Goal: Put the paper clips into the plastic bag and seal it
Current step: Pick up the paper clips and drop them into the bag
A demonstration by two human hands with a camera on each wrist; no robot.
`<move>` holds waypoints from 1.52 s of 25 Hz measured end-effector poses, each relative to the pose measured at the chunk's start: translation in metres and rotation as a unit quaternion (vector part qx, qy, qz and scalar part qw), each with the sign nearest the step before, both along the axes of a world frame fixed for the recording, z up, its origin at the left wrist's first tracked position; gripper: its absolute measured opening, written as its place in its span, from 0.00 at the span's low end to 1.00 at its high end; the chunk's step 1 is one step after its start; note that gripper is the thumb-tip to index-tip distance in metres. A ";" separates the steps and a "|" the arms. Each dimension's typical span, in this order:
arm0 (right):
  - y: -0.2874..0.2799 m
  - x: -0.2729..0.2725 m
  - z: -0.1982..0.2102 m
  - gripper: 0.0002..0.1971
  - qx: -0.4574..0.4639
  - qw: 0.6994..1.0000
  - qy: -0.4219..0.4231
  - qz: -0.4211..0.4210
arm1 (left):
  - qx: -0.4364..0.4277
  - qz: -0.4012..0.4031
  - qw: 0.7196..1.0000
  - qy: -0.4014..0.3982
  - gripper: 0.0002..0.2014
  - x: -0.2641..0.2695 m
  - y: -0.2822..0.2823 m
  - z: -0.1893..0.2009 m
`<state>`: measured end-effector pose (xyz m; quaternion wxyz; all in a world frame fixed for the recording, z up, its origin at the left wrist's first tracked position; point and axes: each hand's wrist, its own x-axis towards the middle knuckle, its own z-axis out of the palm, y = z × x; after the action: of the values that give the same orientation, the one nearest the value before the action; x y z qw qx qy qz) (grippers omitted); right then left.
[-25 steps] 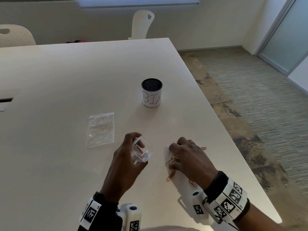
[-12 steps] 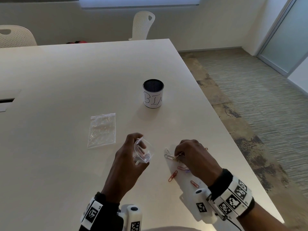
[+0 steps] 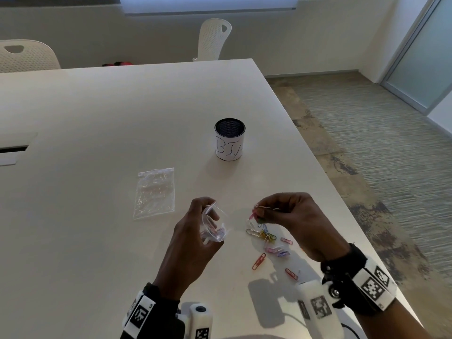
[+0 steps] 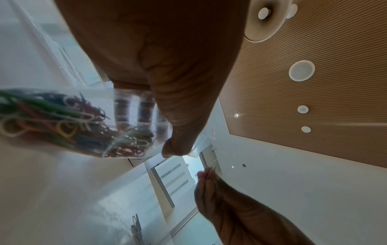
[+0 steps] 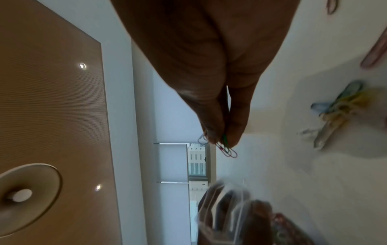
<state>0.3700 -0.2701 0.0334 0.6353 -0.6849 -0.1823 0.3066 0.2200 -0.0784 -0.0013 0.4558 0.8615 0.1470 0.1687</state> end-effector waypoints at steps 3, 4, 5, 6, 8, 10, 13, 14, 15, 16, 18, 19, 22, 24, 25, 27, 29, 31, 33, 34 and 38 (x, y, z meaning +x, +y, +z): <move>0.017 -0.012 0.007 0.08 0.036 0.999 -0.009 0.009 | 0.006 -0.005 1.000 0.005 0.31 0.000 0.001 0.000; 0.024 -0.017 0.009 0.08 0.036 0.999 -0.031 0.020 | 0.010 -0.008 1.000 0.005 0.31 0.000 0.001 0.000; 0.031 -0.021 0.009 0.07 0.032 0.997 -0.059 0.031 | 0.014 -0.009 1.000 0.005 0.31 0.000 0.001 0.000; 0.038 -0.026 0.010 0.07 0.028 0.994 -0.093 0.042 | 0.017 -0.008 1.000 0.007 0.31 -0.001 0.001 0.000; 0.051 -0.035 0.009 0.07 0.003 0.981 -0.183 0.070 | 0.013 -0.002 1.000 0.014 0.31 -0.001 0.001 0.001; 0.061 -0.040 0.009 0.10 -0.052 0.953 -0.277 0.113 | 0.003 -0.001 1.000 0.017 0.29 -0.002 0.001 0.002; 0.066 -0.042 0.011 0.12 -0.097 0.920 -0.342 0.165 | -0.002 -0.003 1.000 0.009 0.29 -0.004 0.001 0.003; 0.067 -0.041 0.012 0.12 -0.093 0.916 -0.352 0.170 | -0.002 -0.003 1.000 0.006 0.29 -0.004 0.001 0.003; 0.066 -0.040 0.014 0.12 -0.087 0.913 -0.361 0.167 | -0.002 -0.002 1.000 0.006 0.29 -0.004 0.002 0.003; 0.064 -0.038 0.016 0.11 -0.080 0.914 -0.364 0.159 | -0.002 -0.001 1.000 0.008 0.29 -0.004 0.002 0.003; 0.057 -0.031 0.018 0.09 -0.070 0.920 -0.363 0.130 | -0.002 -0.003 1.000 0.010 0.30 -0.004 0.002 0.003; 0.052 -0.025 0.017 0.08 -0.075 0.922 -0.364 0.113 | -0.001 -0.004 1.000 0.006 0.30 -0.004 0.002 0.002; 0.029 -0.005 0.007 0.05 -0.115 0.919 -0.365 0.095 | -0.002 -0.004 1.000 -0.002 0.31 -0.004 0.002 0.001; 0.012 0.006 -0.002 0.13 -0.178 0.901 -0.367 0.146 | -0.010 -0.002 1.000 -0.004 0.30 -0.004 0.002 0.000; 0.005 0.009 -0.007 0.22 -0.222 0.885 -0.363 0.187 | -0.011 -0.001 1.000 -0.003 0.30 -0.003 0.001 -0.001; -0.005 0.011 -0.017 0.43 -0.300 0.847 -0.346 0.271 | -0.010 -0.003 1.000 0.001 0.30 -0.002 0.000 -0.001; -0.008 0.009 -0.029 0.55 -0.322 0.816 -0.364 0.312 | -0.008 -0.005 1.000 0.004 0.30 0.000 -0.001 -0.001; -0.008 0.007 -0.038 0.51 -0.310 0.797 -0.418 0.308 | -0.007 -0.007 1.000 0.004 0.30 0.000 -0.002 -0.001; -0.006 0.008 -0.042 0.33 -0.282 0.803 -0.438 0.291 | -0.008 -0.004 1.000 0.001 0.30 0.000 -0.002 -0.001; -0.005 0.010 -0.042 0.23 -0.265 0.813 -0.437 0.280 | -0.009 -0.002 1.000 -0.001 0.29 0.001 -0.002 -0.001; -0.007 0.017 -0.041 0.08 -0.279 0.805 -0.454 0.262 | -0.017 0.002 1.000 0.000 0.28 0.001 -0.002 0.000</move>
<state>0.3872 -0.2771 -0.0071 0.1570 -0.8197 -0.5290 0.1533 0.2206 -0.0806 -0.0015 0.4702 0.8533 0.1518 0.1665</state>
